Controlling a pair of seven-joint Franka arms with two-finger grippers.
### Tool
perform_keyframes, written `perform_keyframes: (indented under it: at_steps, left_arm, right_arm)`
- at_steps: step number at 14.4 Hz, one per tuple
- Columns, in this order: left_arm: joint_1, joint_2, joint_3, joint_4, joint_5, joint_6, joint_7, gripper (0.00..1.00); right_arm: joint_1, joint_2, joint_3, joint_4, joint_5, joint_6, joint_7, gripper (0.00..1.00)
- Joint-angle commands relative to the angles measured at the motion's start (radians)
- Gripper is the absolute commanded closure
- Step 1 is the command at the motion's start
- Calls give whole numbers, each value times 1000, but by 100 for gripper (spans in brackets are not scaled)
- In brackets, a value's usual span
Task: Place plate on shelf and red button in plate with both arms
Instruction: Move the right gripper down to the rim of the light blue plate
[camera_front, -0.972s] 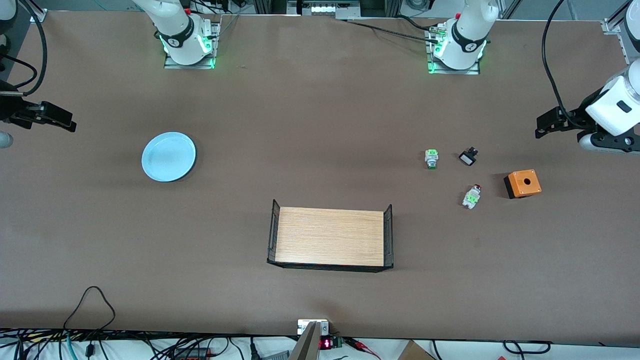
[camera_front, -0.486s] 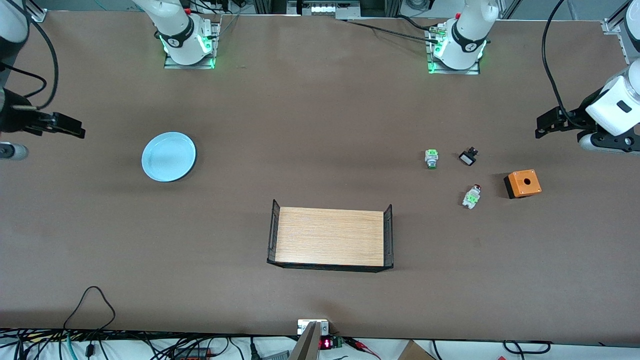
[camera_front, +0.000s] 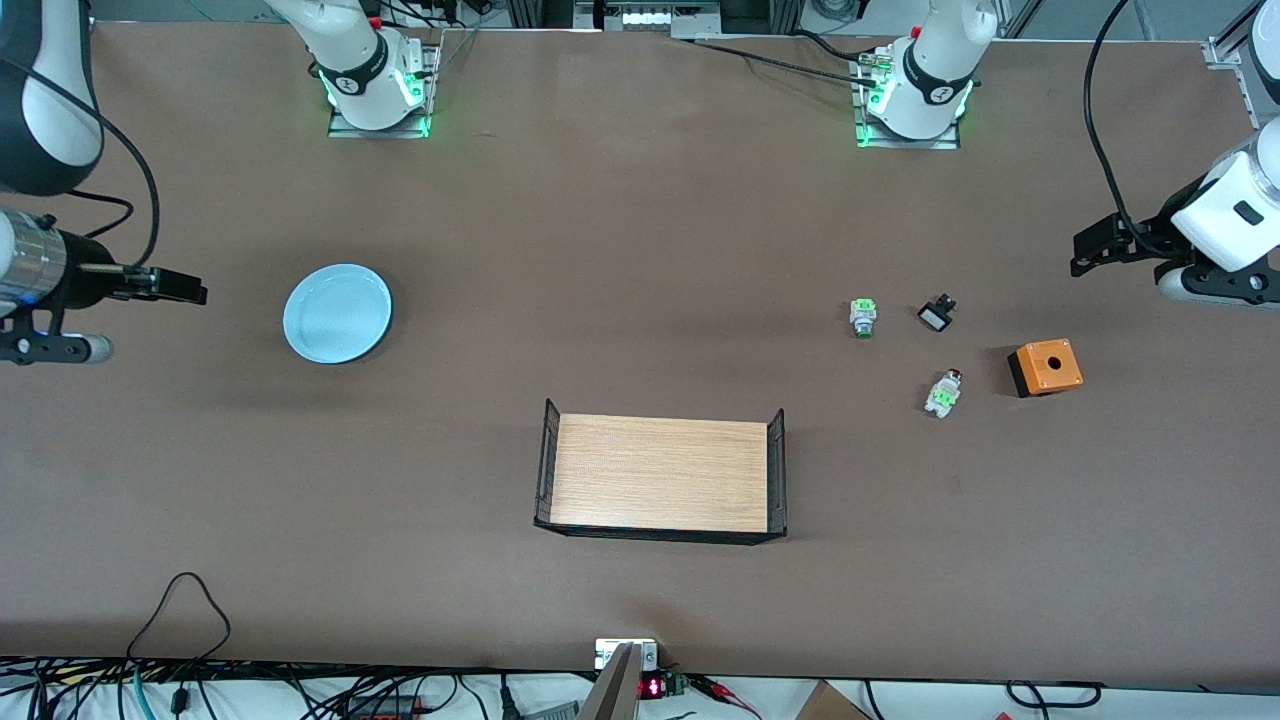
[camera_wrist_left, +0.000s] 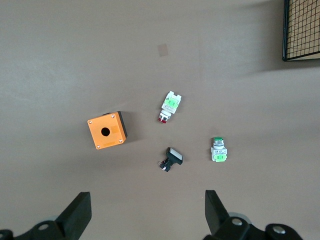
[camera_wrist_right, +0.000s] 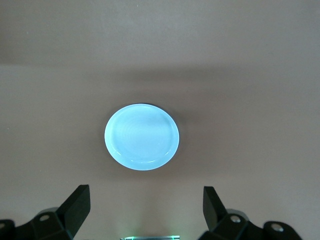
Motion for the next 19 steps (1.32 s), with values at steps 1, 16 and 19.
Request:
perform_keyframes:
  at_steps: [1,16,19]
  left_arm:
    - [4,13,-2,31,18,-24,16,0]
    - [4,13,-2,31,18,-24,16,0]
    - [4,12,-2,31,18,-24,16,0]
  right_arm:
    - [-5,43,4,4,16,13,7,0]
    - [-146,52,12,-525,87,597,-153,0]
    - [-153,62,12,-602,87,722,-208,0]
